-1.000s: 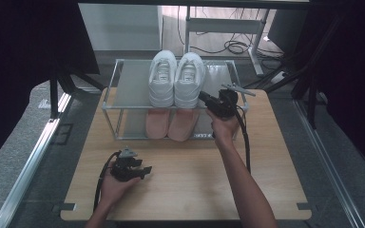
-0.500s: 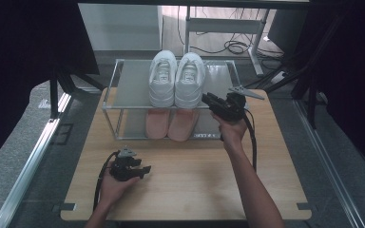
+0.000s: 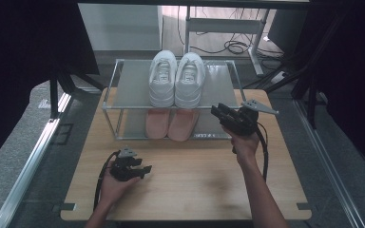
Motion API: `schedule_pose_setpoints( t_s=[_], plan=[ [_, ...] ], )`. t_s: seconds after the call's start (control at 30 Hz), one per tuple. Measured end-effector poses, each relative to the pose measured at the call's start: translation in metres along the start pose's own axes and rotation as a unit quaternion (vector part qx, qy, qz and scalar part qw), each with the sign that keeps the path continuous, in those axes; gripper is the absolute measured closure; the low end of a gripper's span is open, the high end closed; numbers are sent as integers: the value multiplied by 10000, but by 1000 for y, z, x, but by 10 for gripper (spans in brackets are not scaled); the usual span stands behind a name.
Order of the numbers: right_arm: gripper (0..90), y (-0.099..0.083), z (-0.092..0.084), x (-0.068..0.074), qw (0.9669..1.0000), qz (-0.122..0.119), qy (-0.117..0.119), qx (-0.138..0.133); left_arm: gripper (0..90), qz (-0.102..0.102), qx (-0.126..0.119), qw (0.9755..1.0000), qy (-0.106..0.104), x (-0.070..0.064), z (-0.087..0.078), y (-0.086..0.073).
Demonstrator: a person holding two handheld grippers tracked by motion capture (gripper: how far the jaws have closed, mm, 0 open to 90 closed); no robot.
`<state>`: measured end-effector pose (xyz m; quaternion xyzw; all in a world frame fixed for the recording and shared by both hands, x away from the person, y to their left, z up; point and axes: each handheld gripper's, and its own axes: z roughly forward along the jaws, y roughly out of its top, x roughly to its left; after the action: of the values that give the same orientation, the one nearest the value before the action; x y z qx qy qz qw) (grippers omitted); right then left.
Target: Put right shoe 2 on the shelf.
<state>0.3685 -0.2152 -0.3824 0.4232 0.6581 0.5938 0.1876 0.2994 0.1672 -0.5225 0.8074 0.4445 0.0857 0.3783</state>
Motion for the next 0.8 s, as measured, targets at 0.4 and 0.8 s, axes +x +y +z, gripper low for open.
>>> schedule_pose_setpoints(
  t_s=[0.4,0.8],
  plan=[
    [610,-31,-38,-14,9999,-97,-54,-108,454,21,24,10000,13,-1,0,0],
    [599,-83,-52,-35,9996,136,-209,100,454,20,51,10000,20,-1,0,-1]
  ],
)
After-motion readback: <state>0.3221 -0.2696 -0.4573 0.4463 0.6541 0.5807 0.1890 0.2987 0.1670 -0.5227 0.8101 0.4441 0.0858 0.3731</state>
